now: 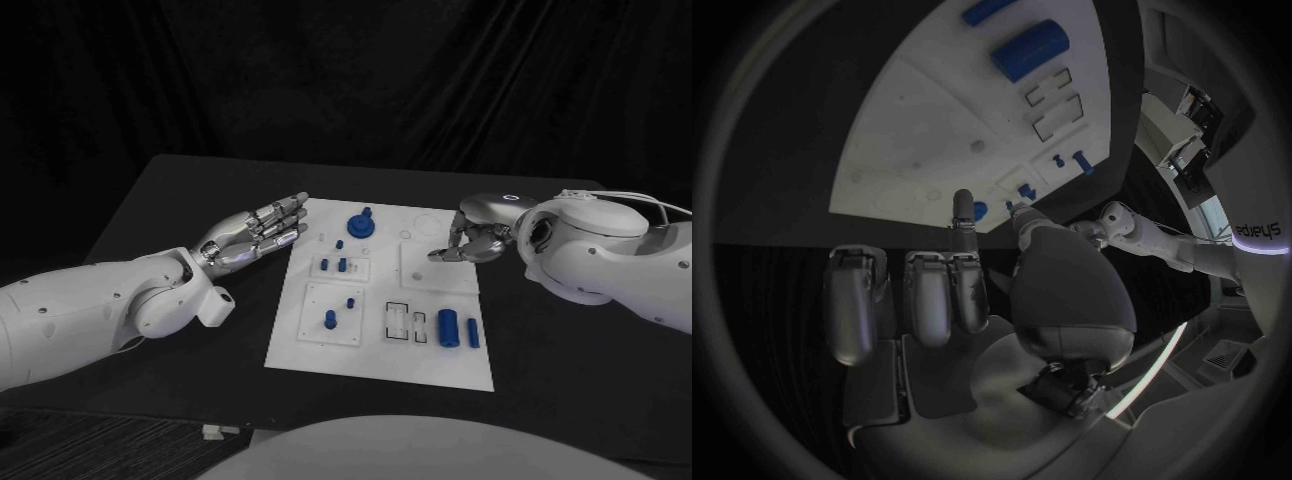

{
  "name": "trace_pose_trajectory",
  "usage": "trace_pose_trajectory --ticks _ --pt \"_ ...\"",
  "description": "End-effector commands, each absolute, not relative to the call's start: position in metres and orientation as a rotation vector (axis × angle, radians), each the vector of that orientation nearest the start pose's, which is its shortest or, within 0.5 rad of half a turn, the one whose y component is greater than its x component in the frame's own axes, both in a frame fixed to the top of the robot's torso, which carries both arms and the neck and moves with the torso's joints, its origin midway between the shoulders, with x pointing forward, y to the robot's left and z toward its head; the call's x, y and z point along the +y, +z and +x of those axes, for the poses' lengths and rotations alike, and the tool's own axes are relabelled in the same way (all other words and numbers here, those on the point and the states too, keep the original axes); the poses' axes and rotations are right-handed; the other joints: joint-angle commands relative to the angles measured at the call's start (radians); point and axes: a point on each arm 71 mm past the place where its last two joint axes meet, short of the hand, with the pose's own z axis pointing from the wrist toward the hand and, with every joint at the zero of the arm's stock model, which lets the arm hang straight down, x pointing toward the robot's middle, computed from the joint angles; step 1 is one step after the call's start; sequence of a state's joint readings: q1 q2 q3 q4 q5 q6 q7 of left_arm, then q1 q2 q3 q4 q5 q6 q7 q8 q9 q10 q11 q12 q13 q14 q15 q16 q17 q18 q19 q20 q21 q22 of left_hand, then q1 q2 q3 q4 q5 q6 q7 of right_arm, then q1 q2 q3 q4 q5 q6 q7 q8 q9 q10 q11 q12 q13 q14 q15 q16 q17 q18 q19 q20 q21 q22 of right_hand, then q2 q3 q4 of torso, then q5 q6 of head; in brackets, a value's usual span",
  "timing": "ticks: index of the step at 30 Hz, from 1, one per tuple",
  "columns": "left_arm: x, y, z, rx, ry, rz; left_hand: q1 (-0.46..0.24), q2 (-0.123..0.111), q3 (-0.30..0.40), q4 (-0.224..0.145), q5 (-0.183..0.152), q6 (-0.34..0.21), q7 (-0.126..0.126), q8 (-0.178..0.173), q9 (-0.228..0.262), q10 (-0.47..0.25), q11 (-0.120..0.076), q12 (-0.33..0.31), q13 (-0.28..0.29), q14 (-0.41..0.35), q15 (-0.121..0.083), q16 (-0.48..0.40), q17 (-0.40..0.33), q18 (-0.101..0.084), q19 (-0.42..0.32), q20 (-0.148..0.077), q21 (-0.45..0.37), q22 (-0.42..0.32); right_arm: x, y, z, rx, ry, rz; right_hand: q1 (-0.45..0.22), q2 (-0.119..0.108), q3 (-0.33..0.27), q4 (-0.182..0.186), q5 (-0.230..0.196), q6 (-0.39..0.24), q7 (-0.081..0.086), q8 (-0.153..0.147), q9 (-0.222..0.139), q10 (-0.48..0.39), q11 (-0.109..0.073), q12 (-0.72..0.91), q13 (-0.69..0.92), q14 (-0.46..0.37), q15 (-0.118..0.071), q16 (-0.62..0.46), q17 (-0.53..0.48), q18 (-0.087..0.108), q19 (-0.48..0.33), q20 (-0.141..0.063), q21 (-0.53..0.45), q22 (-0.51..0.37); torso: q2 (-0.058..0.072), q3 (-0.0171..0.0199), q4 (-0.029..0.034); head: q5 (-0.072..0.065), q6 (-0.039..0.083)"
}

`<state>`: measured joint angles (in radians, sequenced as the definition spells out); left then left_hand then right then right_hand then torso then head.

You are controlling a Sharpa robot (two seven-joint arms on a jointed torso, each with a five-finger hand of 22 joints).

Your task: Assemble the parts on the task board

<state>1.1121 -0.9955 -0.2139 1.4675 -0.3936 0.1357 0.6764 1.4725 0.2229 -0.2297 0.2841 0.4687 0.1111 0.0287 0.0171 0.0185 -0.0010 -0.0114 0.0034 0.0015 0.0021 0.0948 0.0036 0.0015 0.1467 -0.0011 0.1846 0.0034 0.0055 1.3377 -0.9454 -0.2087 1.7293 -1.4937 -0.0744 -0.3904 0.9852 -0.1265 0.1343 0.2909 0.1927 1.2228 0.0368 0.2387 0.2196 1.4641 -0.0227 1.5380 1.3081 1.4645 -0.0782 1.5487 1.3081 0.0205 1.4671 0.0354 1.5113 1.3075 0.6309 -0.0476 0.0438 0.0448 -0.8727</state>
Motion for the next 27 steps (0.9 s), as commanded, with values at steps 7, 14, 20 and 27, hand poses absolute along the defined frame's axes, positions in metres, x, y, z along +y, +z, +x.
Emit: trace_pose_trajectory --ticks 7,14,20,27 --pt "0.272 -0.259 0.425 1.693 -1.780 -0.655 0.012 0.002 0.006 0.000 0.005 0.002 0.013 0.003 0.001 0.001 0.014 -0.003 -0.001 -0.002 -0.008 -0.004 -0.002 0.023 0.002 0.007 -0.002 0.001 -0.219 -0.210 0.434 2.256 0.105 -0.261 -0.113 -0.015 0.022 0.004 -0.013 0.168 -0.055 0.045 0.061 0.107 -0.050 0.033 0.263 0.106 -0.045 0.022 0.263 -0.021 0.104 -0.039 0.059 0.263 0.000 -0.0001 0.0000 -0.021 0.000" --pt "0.272 -0.260 0.424 1.701 -1.774 -0.659 0.021 0.002 0.012 -0.005 0.012 0.000 0.017 0.002 0.000 0.001 0.021 -0.003 -0.001 -0.002 -0.008 -0.004 -0.002 0.025 0.003 0.009 -0.001 0.002 -0.217 -0.217 0.429 2.302 0.088 -0.261 -0.114 0.000 0.027 0.003 -0.018 0.183 -0.061 0.053 0.076 0.107 -0.056 0.033 0.263 0.106 -0.054 0.022 0.263 -0.021 0.104 -0.047 0.059 0.263 0.000 -0.0001 -0.0001 -0.034 0.000" --pt "0.272 -0.261 0.423 1.706 -1.771 -0.663 0.045 0.000 0.025 -0.026 0.036 -0.003 0.019 0.002 0.000 0.001 0.023 -0.003 -0.001 -0.002 -0.008 -0.004 -0.002 0.028 0.003 0.010 -0.001 0.002 -0.213 -0.228 0.426 2.343 0.085 -0.264 -0.122 0.018 0.029 0.000 -0.033 0.180 -0.063 0.052 0.087 0.107 -0.059 0.033 0.263 0.106 -0.060 0.022 0.263 -0.021 0.104 -0.055 0.059 0.263 0.000 -0.0001 0.0001 -0.049 0.000" --pt "0.275 -0.261 0.423 1.707 -1.764 -0.667 0.047 0.000 0.027 -0.028 0.040 -0.001 0.021 0.002 0.000 0.001 0.026 -0.003 -0.001 -0.002 -0.008 -0.004 -0.002 0.029 0.003 0.010 -0.001 0.003 -0.210 -0.234 0.423 2.343 0.110 -0.238 -0.136 0.020 0.023 0.001 -0.048 0.153 -0.056 0.034 0.091 0.107 -0.055 0.033 0.263 0.106 -0.061 0.022 0.263 -0.021 0.104 -0.059 0.059 0.263 0.000 -0.0001 0.0002 -0.046 0.000"
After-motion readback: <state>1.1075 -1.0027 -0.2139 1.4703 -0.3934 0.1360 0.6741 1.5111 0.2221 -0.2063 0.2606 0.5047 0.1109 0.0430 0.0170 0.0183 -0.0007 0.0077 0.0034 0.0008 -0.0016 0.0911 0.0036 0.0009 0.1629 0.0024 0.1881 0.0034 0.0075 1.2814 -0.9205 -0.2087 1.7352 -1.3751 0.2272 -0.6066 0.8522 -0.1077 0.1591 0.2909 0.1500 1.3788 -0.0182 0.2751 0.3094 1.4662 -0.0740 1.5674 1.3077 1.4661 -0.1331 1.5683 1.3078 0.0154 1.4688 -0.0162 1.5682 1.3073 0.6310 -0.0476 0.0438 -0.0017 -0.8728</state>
